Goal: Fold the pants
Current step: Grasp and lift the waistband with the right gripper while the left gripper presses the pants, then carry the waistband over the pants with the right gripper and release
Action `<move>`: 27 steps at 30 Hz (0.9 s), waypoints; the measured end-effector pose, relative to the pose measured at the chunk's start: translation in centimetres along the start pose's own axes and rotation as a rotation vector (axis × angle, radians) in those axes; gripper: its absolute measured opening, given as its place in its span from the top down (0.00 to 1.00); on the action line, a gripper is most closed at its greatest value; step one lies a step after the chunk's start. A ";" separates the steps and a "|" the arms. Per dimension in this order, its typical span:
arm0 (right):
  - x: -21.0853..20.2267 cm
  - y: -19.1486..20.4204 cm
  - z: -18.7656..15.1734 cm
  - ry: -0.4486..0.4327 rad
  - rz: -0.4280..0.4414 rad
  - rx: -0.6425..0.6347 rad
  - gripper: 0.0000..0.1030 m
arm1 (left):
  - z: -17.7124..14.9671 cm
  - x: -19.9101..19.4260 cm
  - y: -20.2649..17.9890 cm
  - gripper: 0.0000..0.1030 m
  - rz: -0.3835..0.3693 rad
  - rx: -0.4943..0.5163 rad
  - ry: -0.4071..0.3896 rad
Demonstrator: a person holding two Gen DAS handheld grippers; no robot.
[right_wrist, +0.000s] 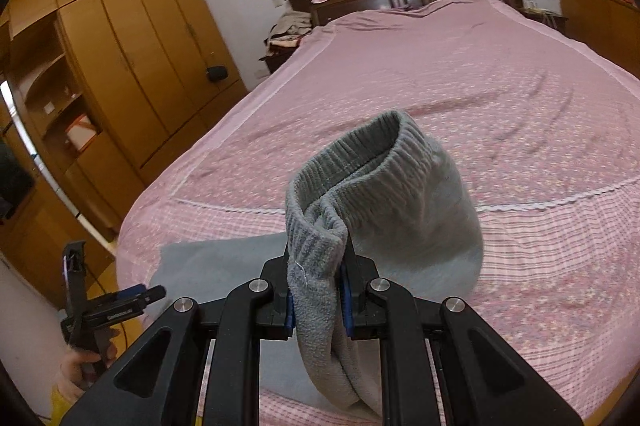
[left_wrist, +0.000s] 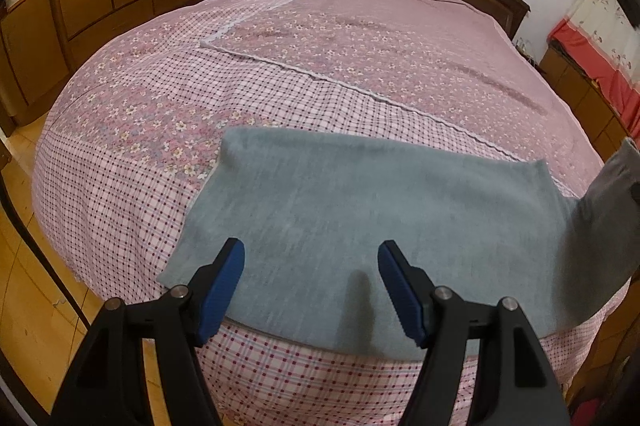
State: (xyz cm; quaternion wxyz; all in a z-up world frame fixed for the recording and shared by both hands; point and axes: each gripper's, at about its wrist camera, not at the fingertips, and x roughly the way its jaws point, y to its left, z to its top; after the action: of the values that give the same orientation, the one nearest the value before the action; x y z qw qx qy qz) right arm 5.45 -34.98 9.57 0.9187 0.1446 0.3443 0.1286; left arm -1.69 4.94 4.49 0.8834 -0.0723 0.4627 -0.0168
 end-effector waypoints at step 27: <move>13.5 10.8 -6.0 0.302 0.102 -0.172 0.80 | -0.8 1.5 1.9 0.30 0.001 -0.010 0.046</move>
State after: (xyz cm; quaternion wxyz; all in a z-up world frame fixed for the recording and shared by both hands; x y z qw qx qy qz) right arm 9.79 -19.40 0.98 0.8578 0.0620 0.4584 0.2241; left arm -1.53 6.62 2.58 0.8723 -0.0762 0.4828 -0.0157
